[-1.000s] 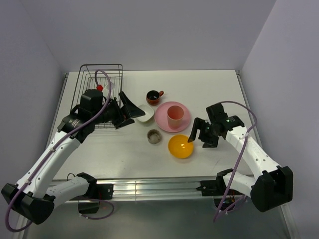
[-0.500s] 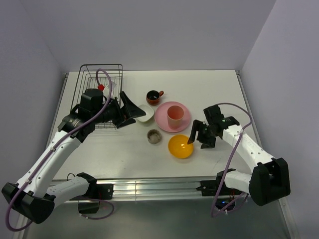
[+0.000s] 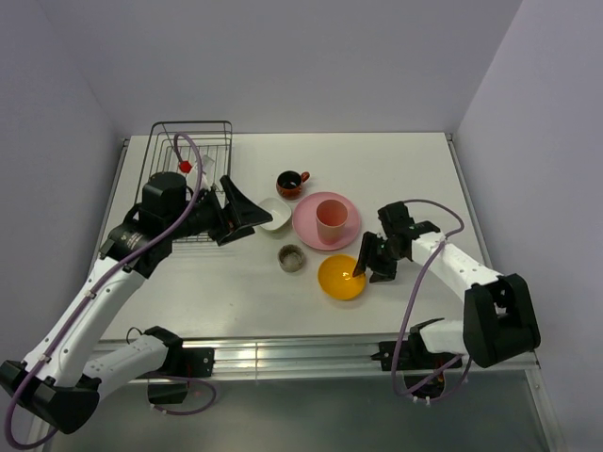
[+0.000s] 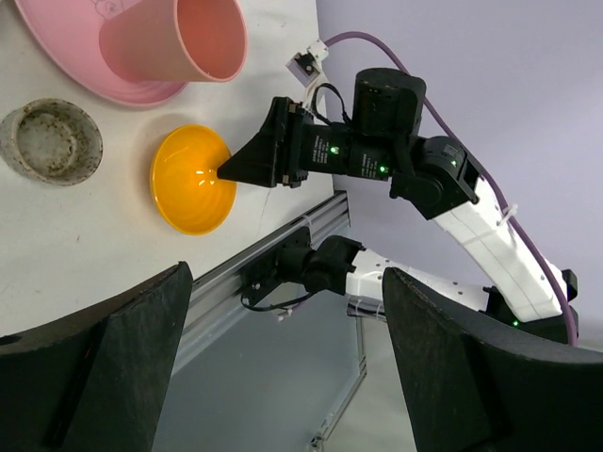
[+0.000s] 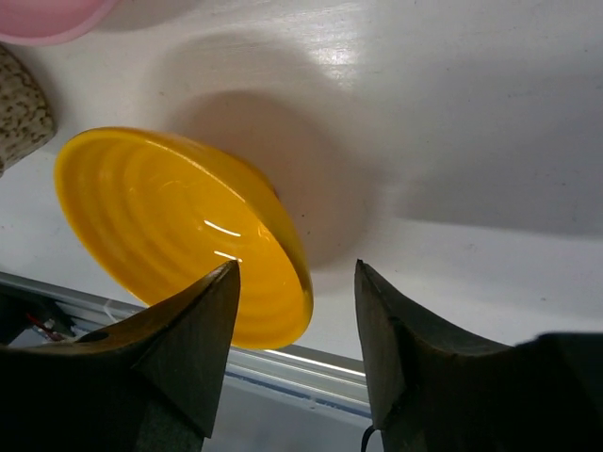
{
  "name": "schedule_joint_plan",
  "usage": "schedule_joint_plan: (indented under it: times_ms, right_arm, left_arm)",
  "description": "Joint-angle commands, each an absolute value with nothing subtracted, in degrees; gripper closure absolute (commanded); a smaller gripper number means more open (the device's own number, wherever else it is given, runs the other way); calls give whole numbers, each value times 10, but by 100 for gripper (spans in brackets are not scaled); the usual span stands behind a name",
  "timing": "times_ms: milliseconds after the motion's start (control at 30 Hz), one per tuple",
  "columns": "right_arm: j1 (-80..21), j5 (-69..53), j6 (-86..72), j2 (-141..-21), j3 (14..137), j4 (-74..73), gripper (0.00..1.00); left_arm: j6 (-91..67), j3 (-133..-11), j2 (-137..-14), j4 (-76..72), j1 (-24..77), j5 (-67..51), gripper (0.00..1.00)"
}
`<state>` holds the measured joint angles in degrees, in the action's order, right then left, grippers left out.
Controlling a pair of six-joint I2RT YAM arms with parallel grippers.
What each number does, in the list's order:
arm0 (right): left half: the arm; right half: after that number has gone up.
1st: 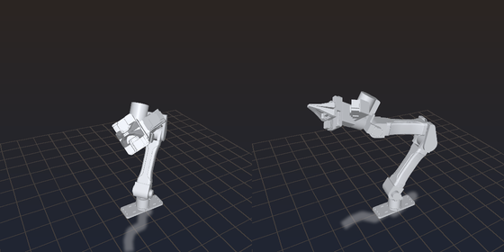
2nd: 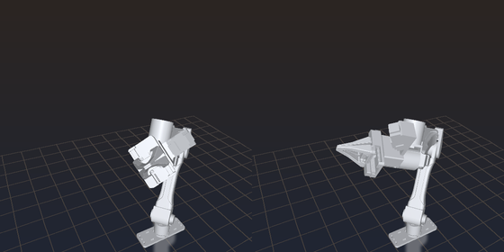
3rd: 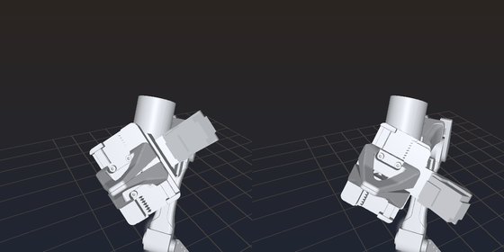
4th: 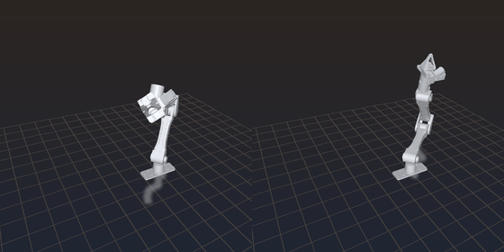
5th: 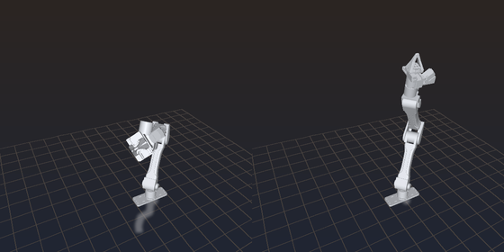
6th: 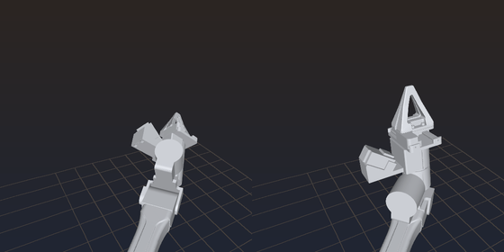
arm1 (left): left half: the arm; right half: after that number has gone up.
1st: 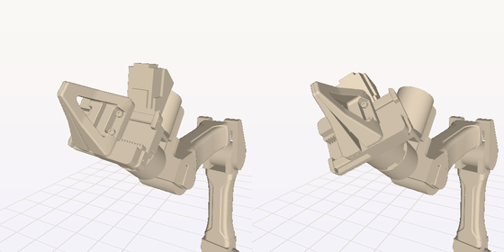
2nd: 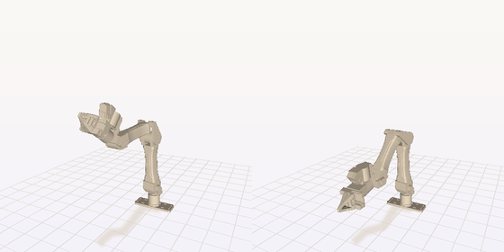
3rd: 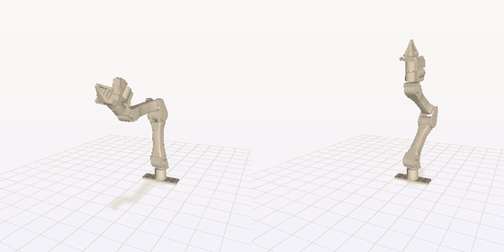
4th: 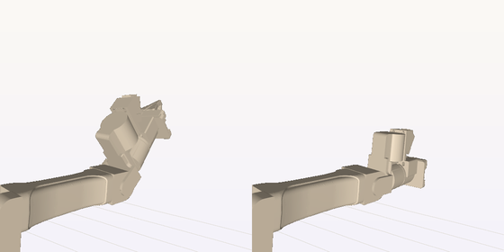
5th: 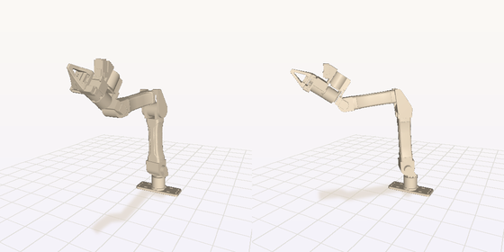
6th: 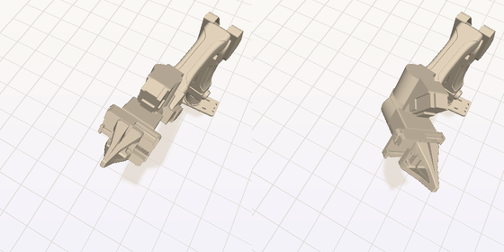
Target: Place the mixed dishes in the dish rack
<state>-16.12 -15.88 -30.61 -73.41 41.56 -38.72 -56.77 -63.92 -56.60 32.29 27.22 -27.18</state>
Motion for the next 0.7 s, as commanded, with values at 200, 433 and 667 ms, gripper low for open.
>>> schedule_joint_plan:
  times_ms: [200,433,667]
  right_arm:
    - [-173,-161,-309,-768,406,-336,64]
    - [-183,-159,-304,-760,417,-343,92]
    - [-183,-175,-299,-720,430,-366,100]
  left_arm:
    - [-562,-637,-569,354,273,-287,14]
    - [-556,-636,-590,368,273,-288,16]
    - [-551,-652,-609,361,274,-295,15]
